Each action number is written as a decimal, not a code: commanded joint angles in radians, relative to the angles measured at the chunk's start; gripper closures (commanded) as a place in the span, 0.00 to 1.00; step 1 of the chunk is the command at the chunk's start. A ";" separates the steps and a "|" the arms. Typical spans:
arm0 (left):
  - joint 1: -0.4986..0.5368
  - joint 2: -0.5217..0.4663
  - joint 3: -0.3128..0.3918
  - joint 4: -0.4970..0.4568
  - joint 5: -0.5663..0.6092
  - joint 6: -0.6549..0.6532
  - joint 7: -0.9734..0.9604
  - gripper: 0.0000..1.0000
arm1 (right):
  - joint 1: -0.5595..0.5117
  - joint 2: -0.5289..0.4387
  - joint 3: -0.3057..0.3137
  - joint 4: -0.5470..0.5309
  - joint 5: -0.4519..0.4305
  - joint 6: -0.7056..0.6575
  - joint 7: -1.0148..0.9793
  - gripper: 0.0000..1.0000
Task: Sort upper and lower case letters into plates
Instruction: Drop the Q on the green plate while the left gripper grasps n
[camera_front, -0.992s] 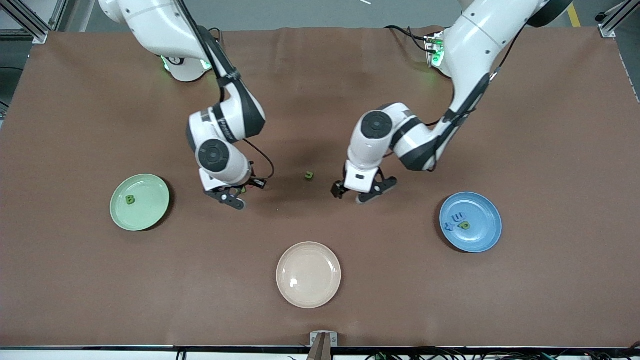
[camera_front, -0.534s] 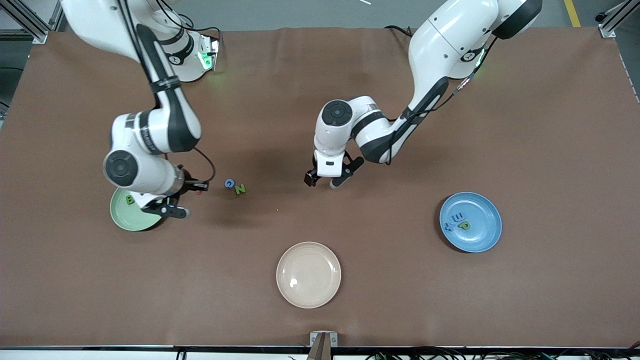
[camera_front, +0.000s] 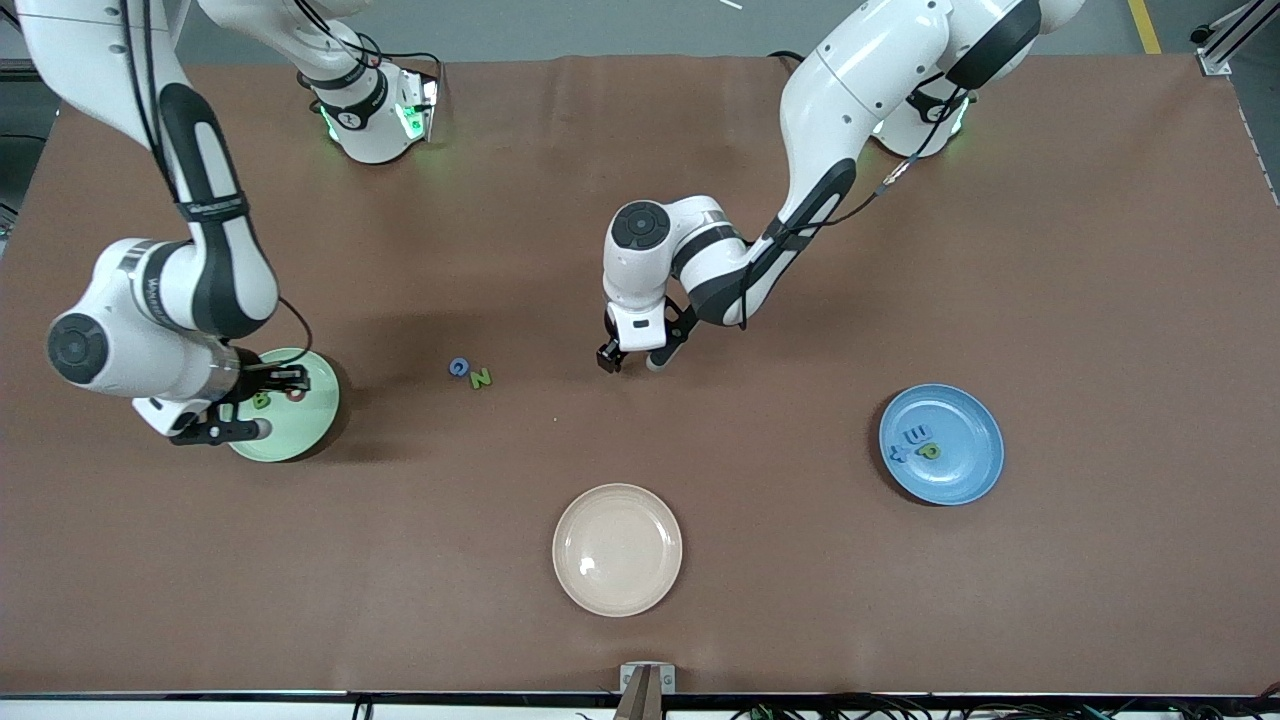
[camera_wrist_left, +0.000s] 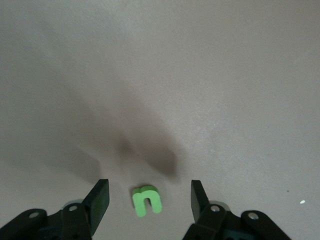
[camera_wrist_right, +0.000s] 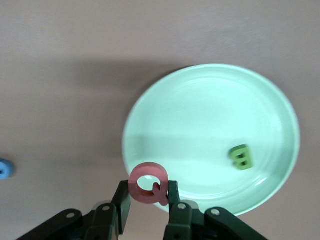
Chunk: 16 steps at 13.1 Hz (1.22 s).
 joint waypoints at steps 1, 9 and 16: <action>-0.017 0.034 0.009 0.053 -0.001 -0.020 -0.015 0.32 | -0.036 0.030 0.018 -0.048 -0.016 0.103 -0.064 0.85; -0.043 0.056 0.009 0.053 -0.001 -0.020 -0.012 0.48 | -0.047 0.113 0.020 -0.082 -0.011 0.209 -0.072 0.79; -0.022 0.019 0.024 0.055 0.014 -0.070 0.033 0.98 | -0.022 0.077 0.023 -0.069 -0.006 0.105 -0.042 0.02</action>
